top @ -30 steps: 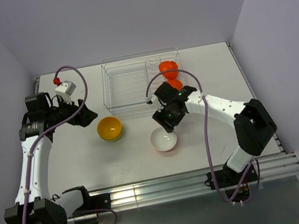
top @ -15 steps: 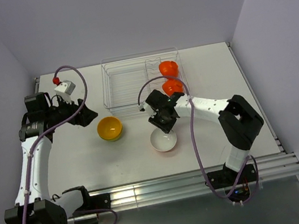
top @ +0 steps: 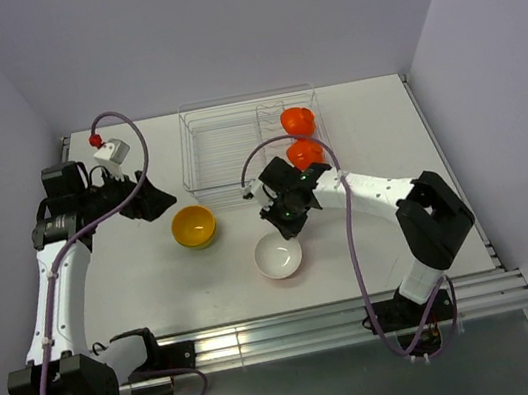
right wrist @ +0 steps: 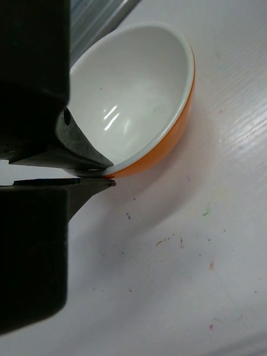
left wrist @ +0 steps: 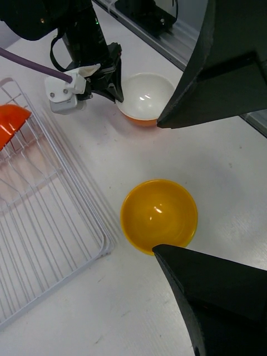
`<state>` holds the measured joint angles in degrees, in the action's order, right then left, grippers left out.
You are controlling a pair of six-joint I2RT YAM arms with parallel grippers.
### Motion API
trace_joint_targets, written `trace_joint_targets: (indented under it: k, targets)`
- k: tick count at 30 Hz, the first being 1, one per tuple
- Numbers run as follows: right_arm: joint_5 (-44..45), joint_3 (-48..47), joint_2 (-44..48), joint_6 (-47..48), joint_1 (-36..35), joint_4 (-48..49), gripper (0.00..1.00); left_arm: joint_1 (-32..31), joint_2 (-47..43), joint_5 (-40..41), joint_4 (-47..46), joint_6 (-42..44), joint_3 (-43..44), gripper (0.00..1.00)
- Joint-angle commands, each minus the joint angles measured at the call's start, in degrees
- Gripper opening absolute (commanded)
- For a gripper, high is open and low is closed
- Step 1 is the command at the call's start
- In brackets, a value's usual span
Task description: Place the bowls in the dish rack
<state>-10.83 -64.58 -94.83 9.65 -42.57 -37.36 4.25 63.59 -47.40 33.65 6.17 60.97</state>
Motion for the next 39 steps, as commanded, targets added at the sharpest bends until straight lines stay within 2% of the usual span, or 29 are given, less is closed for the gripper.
trace_joint_targets:
  k: [1,2,5,10,14,17,21,25,39]
  targets:
    - [-8.0,-5.4,5.9,-2.2,2.4,-0.4,0.0,-0.3,0.6,-3.0,-2.2,-5.6,5.1,0.92]
    - [-10.8,-8.5,6.5,-3.0,3.4,-0.4,0.0,-0.4,1.1,-3.7,-2.2,-10.3,6.9,0.95]
    - [-15.8,-14.7,8.5,-5.9,7.8,0.5,0.0,-1.2,2.3,-3.1,-4.7,-15.4,9.0,0.99]
    - [-24.8,-24.0,9.2,-13.4,15.7,3.5,0.0,-3.7,5.9,-2.3,-7.8,-25.5,17.3,1.0]
    - [-29.2,-27.1,8.1,-19.2,21.8,6.0,0.0,-8.7,10.5,2.9,-7.6,-33.0,26.7,0.99]
    - [-33.5,-25.9,7.3,-24.4,23.7,10.5,0.0,-12.4,12.9,5.7,-11.4,-37.1,28.9,0.99]
    - [-37.9,-25.0,5.6,-28.5,25.5,13.6,0.0,-18.3,15.4,10.6,-13.4,-40.3,29.6,0.99]
    - [-38.8,-25.0,5.5,-28.8,26.3,14.3,0.0,-21.7,18.4,10.6,-13.6,-44.1,29.4,0.99]
    - [-36.2,-25.0,4.7,-30.3,26.6,16.9,0.0,-23.0,20.7,3.8,-22.4,-57.8,21.9,0.99]
